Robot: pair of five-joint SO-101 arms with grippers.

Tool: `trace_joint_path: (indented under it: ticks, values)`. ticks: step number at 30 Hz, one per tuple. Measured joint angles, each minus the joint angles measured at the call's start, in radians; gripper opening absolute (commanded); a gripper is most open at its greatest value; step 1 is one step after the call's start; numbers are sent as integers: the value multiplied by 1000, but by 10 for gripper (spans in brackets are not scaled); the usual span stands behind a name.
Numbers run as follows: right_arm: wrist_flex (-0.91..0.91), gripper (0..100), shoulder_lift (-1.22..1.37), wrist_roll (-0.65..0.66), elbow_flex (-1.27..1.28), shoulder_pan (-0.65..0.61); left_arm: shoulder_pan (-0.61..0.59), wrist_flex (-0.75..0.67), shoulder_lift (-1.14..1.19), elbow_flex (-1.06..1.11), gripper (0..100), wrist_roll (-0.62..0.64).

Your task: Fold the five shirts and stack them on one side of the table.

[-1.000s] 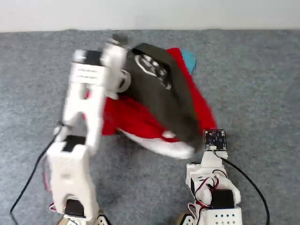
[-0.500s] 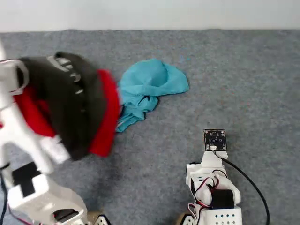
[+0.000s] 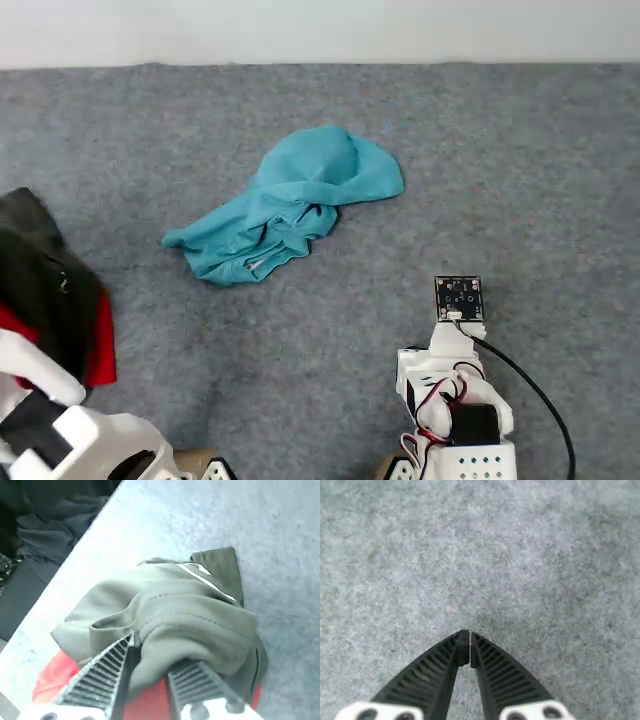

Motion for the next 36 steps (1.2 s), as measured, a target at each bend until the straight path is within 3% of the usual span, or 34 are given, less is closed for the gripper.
trace_joint_path:
  ticks: [8, 16, 29, 36]
  values:
    - [0, 10, 0, 0, 0, 0, 23, -51, 61, 8, 28, -21]
    - [0, 10, 0, 0, 0, 0, -2, -8, 38, 8, 257, -180]
    - [0, 10, 0, 0, 0, 0, 8, -5, -259, 14, 255, -189]
    - [0, 10, 0, 0, 0, 0, 9, -5, -439, 262, 81, -189]
